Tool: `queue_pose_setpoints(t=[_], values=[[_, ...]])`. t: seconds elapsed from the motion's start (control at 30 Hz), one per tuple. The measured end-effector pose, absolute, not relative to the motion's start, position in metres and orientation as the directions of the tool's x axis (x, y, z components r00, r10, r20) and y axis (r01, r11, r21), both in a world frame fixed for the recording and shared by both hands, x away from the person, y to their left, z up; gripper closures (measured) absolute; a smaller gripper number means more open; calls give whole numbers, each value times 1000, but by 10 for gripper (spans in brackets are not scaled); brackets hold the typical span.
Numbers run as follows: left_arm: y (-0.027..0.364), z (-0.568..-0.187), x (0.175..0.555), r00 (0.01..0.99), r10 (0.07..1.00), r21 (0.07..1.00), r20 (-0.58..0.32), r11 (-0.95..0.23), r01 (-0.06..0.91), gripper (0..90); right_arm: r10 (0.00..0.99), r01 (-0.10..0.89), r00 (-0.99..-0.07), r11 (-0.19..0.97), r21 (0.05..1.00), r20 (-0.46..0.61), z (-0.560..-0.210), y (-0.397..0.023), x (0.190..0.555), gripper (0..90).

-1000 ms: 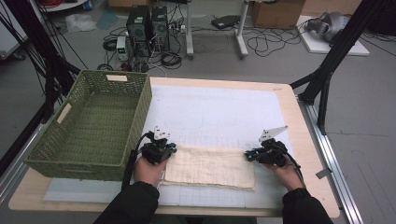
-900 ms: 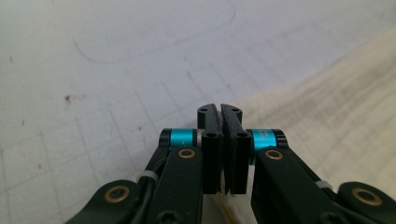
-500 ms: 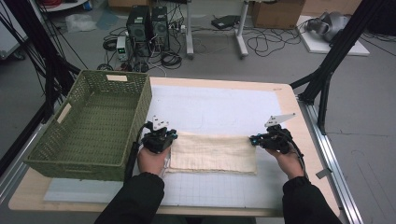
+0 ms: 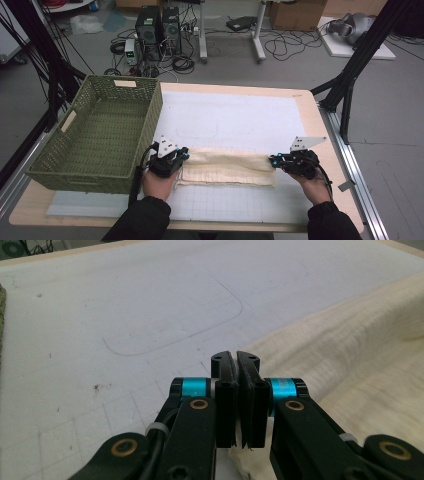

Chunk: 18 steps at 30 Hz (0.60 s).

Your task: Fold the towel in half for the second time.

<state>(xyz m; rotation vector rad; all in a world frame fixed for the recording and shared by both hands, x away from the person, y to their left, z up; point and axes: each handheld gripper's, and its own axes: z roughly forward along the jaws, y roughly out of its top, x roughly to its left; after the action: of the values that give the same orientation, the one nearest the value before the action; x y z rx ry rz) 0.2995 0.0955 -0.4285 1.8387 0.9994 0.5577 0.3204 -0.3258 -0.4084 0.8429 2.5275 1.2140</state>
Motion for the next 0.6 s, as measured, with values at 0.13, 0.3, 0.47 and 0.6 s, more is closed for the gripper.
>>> queue_pose_setpoints(t=[0.13, 0.3, 0.47, 0.6], values=[[97, -430, 289, 579, 814, 886, -38, -241, 396, 857, 564, 391, -824, 493, 777, 57, -410, -329, 309, 835], [99, -432, 277, 596, 803, 876, -34, -263, 404, 854, 538, 392, -841, 525, 755, 62, -418, -327, 300, 824], [101, -442, 267, 611, 789, 849, -65, -278, 449, 835, 522, 415, -848, 547, 727, 91, -427, -327, 294, 804], [101, -446, 262, 624, 779, 836, -62, -301, 458, 800, 513, 420, -851, 536, 733, 112, -427, -328, 293, 683]])
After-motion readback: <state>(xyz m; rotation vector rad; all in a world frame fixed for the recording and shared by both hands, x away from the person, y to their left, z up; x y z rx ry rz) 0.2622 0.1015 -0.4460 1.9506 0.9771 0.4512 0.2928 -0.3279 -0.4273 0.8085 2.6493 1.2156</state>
